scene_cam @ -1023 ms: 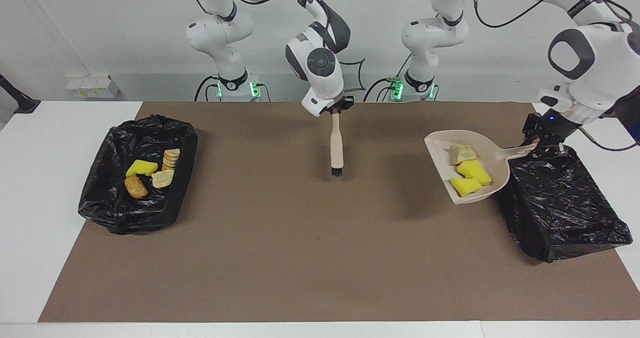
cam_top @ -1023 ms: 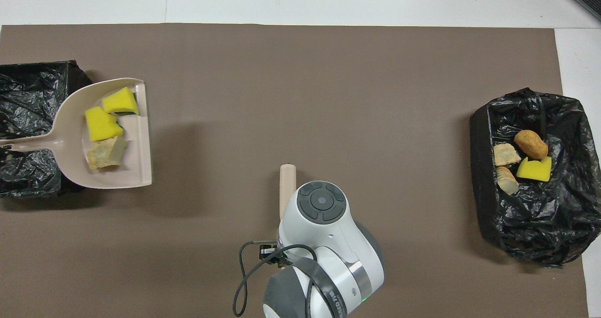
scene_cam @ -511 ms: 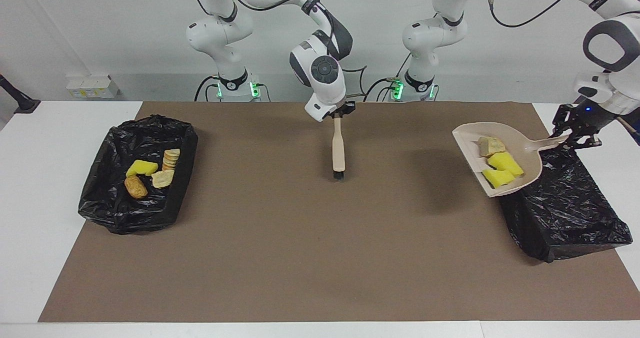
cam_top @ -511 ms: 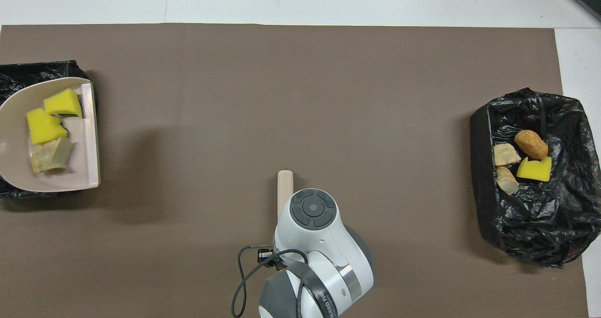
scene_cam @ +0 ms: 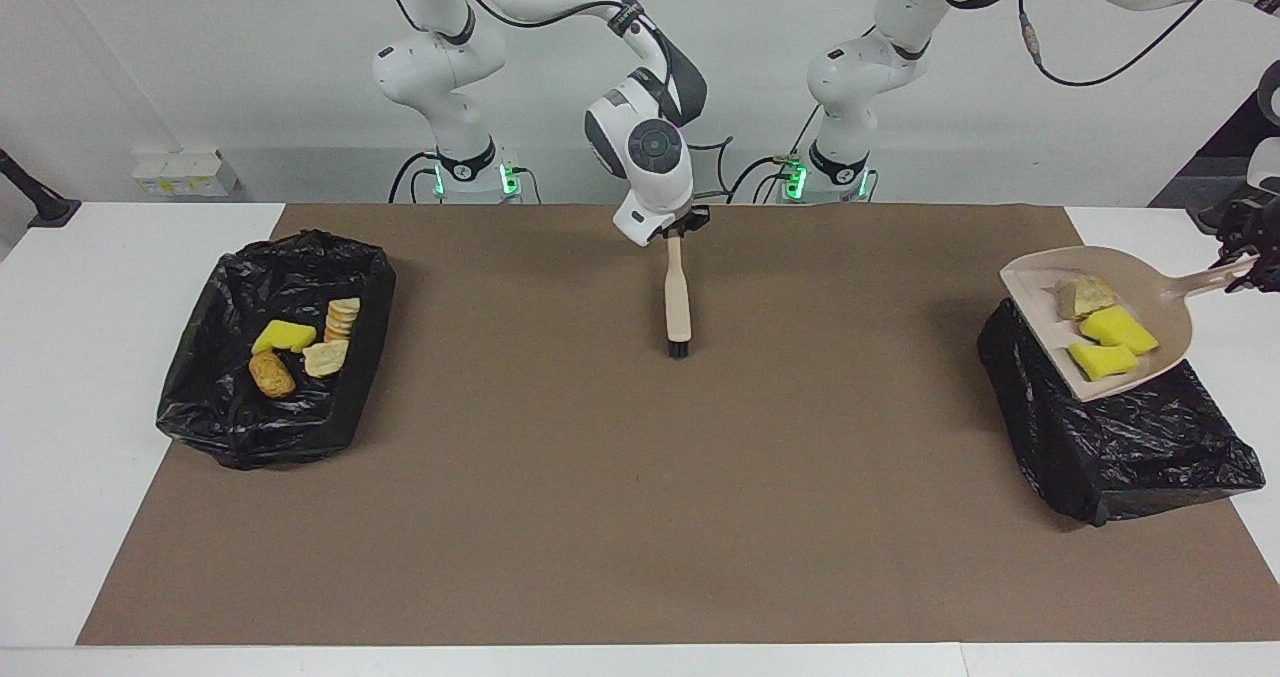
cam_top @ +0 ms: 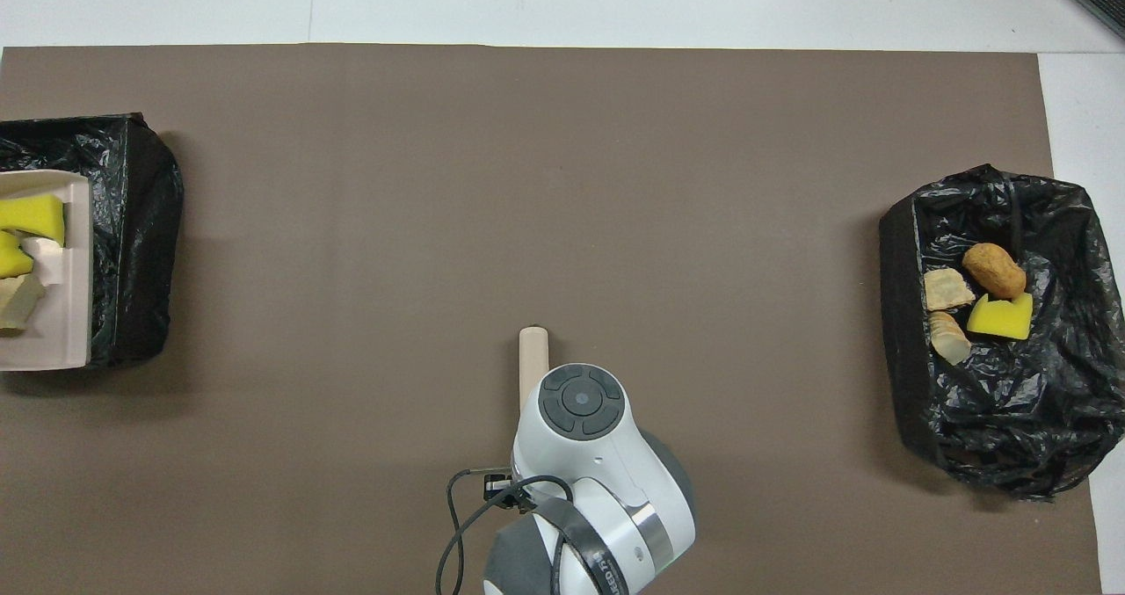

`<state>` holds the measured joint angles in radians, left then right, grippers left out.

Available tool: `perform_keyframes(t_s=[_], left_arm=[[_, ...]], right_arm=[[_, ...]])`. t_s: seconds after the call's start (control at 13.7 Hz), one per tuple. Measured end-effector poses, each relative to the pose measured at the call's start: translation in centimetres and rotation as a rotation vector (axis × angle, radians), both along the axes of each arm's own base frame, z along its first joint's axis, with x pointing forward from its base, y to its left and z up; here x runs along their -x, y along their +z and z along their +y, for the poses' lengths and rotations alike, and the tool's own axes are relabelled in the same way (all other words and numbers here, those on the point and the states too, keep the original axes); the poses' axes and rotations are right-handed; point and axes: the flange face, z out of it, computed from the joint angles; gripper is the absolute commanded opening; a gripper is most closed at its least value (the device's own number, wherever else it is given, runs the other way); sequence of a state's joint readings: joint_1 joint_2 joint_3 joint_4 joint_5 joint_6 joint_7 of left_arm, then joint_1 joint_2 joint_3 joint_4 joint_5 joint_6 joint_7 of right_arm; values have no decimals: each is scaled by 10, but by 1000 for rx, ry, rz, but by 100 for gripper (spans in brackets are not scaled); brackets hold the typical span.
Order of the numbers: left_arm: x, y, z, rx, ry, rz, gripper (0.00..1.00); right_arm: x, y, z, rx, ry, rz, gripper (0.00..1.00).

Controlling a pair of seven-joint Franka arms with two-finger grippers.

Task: Sweep and dump trash in bin
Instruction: 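Tip the dustpan into the black bin with the left gripper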

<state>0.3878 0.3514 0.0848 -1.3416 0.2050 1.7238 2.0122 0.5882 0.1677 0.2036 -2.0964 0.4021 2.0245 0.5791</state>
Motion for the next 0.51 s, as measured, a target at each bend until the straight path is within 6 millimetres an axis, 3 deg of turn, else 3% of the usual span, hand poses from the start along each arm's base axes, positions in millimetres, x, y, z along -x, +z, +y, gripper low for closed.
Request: perform_keyframes(t_s=[0.29,0.51], left_arm=[[-21,-13,10,-147,-77,-10,0],[-36,-12,-6,-266,-71,-11,0]], right_arm=[[-9,7,0,-10,8,-41,100],[-44,34,-17,15,22,-157,100]])
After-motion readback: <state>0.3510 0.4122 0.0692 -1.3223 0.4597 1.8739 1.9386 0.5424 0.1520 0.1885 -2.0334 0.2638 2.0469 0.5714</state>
